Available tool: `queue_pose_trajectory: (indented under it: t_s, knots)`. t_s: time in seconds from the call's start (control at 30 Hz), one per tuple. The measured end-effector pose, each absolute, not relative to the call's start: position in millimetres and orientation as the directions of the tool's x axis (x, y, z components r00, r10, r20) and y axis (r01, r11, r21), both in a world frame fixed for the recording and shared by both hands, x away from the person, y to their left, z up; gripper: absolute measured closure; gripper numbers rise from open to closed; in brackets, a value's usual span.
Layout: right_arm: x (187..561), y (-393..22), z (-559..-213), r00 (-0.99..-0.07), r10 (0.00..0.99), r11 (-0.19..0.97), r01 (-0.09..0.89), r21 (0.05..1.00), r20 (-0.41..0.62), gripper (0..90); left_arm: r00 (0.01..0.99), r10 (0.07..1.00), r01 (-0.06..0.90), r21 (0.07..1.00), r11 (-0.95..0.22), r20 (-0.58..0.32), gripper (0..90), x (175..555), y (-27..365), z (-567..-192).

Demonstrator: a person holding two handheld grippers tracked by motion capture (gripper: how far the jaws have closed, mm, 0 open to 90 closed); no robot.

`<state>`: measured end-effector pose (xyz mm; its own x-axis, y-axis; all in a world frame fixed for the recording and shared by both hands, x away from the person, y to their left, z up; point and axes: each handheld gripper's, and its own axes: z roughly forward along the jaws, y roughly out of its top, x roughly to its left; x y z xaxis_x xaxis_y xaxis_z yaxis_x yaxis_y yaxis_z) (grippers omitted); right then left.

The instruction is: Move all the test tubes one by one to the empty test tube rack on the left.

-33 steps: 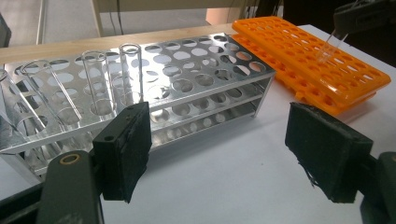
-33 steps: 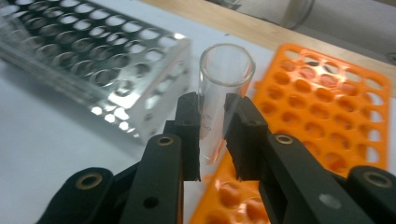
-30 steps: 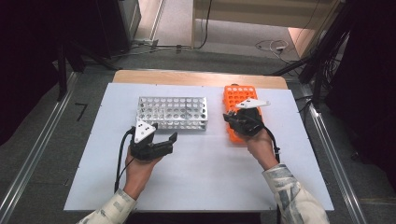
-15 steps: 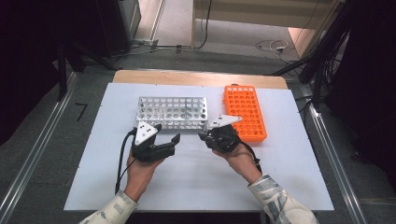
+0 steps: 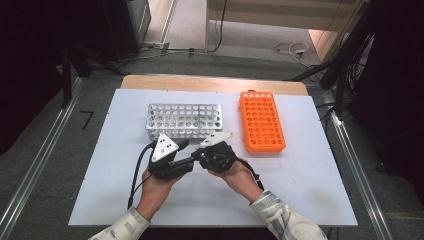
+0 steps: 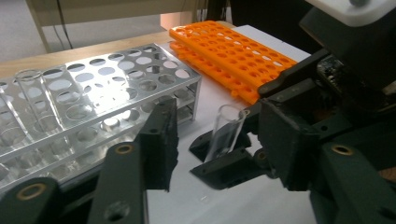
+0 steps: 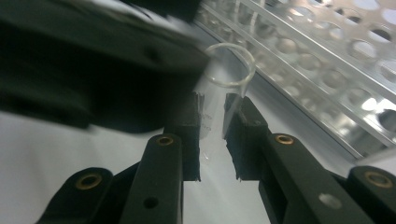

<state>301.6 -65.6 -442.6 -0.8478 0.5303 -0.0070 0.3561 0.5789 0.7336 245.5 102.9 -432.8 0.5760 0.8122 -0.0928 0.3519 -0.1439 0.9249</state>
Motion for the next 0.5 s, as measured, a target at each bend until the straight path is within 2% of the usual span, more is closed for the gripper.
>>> queue_pose_trajectory:
  t_s: [0.23, 0.5]
  knots:
    - [296.5, -55.0, -440.0, -0.863, 0.506, 0.582, 0.336, 0.741, -0.006, 73.0, 0.585, 0.809, 0.342, 0.923, -0.174, -0.064, 67.7, 245.1, 102.4, -434.3]
    - [296.0, -55.6, -438.6, -0.861, 0.509, 0.581, 0.341, 0.739, -0.002, 73.0, 0.578, 0.815, 0.335, 0.924, -0.186, -0.046, 73.9, 244.5, 101.7, -434.4]
